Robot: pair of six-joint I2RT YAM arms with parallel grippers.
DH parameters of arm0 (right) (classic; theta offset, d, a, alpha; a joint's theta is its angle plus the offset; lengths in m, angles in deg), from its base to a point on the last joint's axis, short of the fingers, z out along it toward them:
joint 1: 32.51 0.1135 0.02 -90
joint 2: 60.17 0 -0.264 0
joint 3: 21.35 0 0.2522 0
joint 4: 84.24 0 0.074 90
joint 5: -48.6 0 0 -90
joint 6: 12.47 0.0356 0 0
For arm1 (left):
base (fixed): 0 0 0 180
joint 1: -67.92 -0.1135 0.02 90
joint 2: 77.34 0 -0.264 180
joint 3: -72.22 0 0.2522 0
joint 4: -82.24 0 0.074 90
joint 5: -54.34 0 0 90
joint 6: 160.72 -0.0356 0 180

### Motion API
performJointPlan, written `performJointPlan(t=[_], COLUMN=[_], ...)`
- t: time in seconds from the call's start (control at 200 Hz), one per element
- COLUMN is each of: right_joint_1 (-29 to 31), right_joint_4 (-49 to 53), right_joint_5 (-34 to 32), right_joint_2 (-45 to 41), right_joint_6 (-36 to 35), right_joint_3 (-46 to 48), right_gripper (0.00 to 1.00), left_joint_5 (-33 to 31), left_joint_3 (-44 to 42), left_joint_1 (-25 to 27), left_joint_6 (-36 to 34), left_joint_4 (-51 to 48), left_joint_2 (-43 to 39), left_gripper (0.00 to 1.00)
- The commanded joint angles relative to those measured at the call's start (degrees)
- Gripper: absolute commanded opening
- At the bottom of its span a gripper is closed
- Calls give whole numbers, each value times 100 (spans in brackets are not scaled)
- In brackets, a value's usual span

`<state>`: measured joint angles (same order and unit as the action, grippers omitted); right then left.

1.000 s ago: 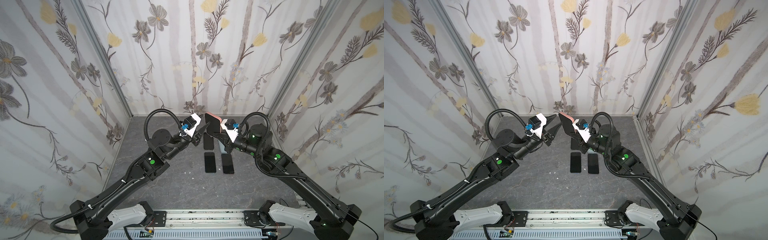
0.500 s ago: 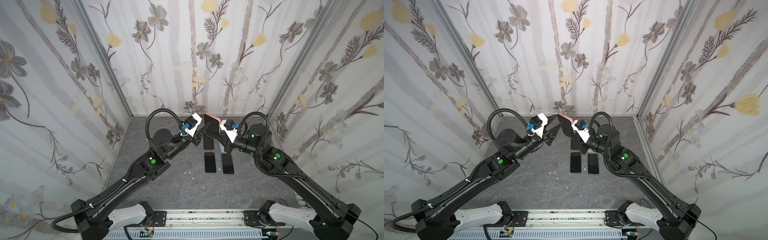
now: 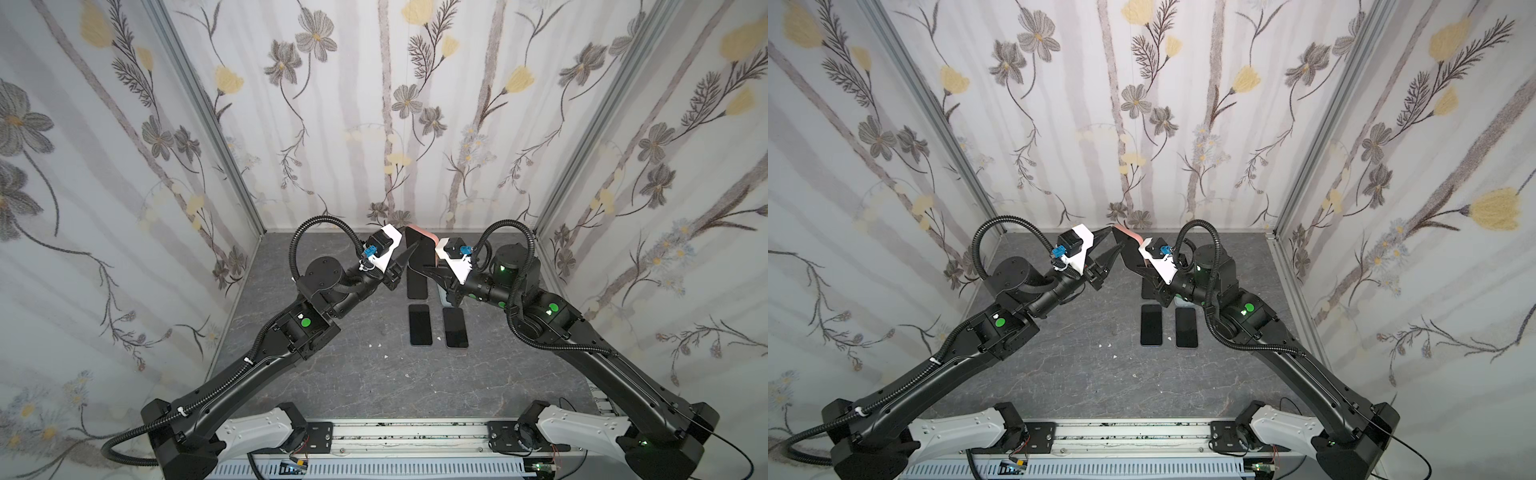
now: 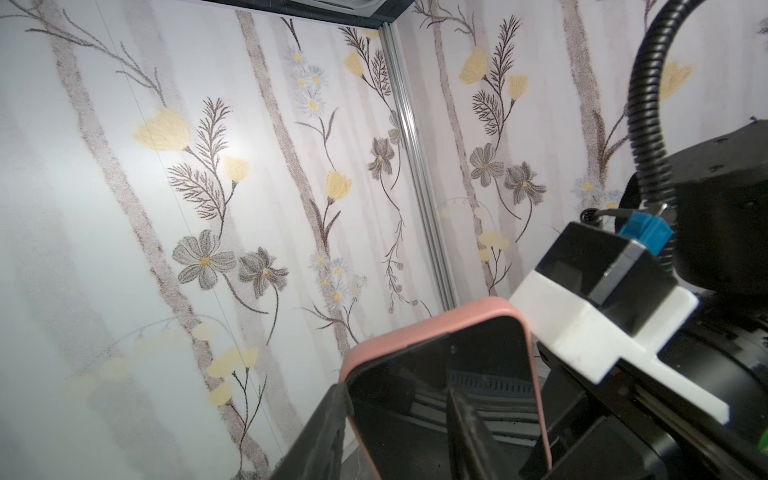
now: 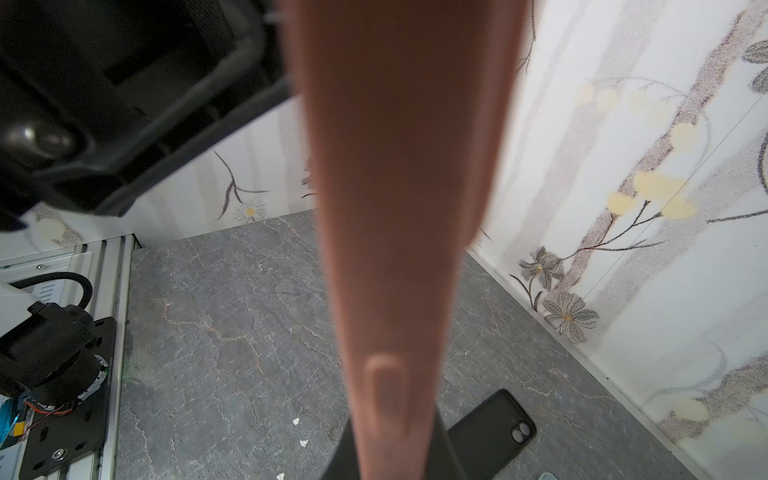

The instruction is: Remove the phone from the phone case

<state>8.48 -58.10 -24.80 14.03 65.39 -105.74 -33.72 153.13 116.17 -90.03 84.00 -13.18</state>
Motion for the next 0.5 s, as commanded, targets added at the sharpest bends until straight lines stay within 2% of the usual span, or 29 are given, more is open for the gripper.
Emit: performJointPlan(t=[0.0, 0.495], right_joint_1=[67, 158], right_joint_4=[-15, 390], right_joint_5=[482, 686], right_joint_2=[102, 332], right_joint_6=[-405, -650], right_joint_3=[-132, -381], right_gripper=[0, 0], left_joint_5=[293, 801], left_joint_3=[66, 158], left_joint_1=[9, 10], left_joint_6=[32, 94], left_joint_4=[-13, -355], left_joint_2=[9, 52], left_gripper=[40, 39])
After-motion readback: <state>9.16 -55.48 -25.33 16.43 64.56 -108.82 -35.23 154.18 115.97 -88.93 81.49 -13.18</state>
